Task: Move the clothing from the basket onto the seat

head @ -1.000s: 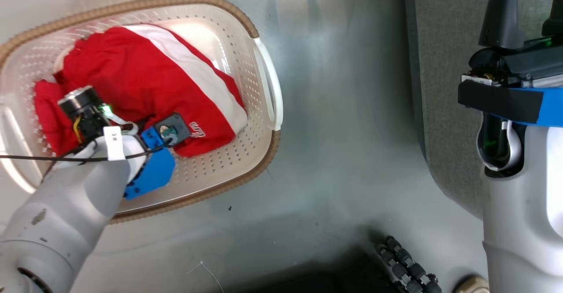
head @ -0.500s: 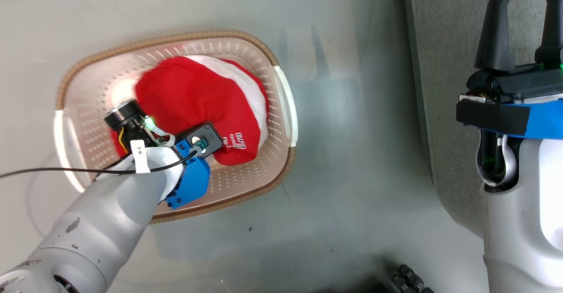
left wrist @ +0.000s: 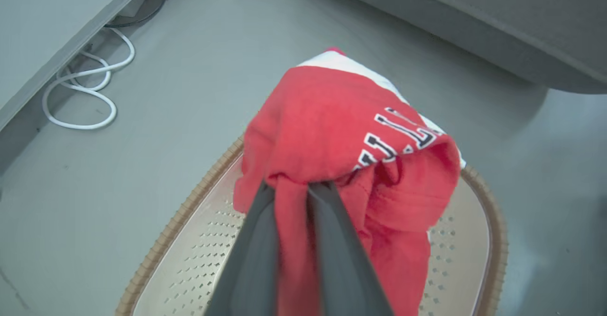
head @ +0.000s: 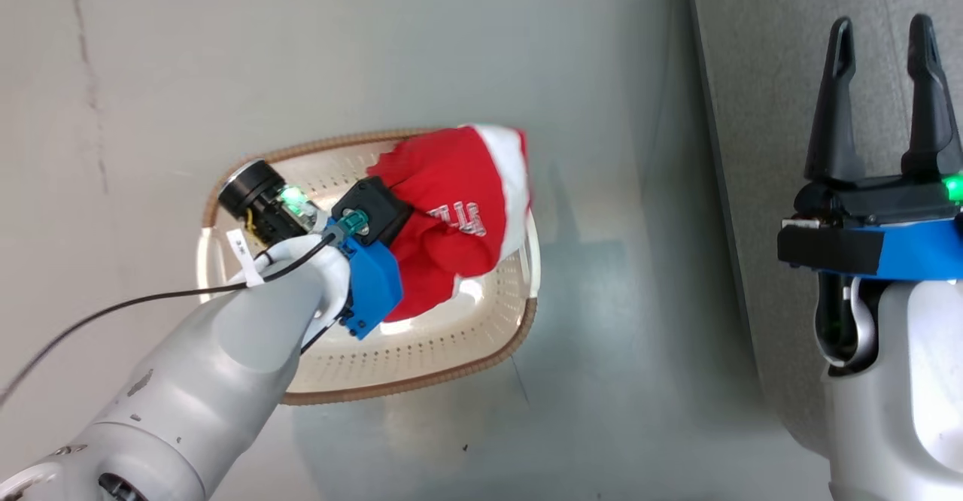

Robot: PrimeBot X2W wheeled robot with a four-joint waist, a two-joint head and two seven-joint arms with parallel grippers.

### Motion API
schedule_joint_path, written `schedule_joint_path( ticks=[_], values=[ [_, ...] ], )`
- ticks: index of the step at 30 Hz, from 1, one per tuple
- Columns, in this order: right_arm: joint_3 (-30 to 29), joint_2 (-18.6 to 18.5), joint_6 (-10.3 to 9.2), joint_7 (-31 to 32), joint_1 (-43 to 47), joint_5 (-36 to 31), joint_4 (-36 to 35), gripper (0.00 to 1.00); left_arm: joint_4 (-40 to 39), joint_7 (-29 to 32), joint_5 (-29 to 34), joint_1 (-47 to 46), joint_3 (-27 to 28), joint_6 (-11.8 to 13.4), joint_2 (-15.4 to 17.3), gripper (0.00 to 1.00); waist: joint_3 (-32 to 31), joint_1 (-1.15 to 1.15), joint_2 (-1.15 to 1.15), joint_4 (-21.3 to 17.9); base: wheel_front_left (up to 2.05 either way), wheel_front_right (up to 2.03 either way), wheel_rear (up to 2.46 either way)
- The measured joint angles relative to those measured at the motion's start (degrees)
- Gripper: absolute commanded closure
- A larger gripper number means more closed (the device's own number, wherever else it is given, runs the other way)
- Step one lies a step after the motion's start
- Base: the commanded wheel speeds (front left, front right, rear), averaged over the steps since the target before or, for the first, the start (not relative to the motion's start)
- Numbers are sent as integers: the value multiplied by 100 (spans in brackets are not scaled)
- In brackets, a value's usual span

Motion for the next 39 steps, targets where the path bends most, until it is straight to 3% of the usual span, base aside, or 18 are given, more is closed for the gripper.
schedule_joint_path(
  ticks=[19,39],
  values=[
    [-37,1,0,0,979,11,345,0,-2049,-16,-46,923,1418,334,290,100,-1654,0,0,370,0,0,0],
    [547,1,-1,0,1876,307,721,0,-2442,-16,40,1288,1909,372,-2,100,-3059,0,0,550,0,0,0]
  ],
)
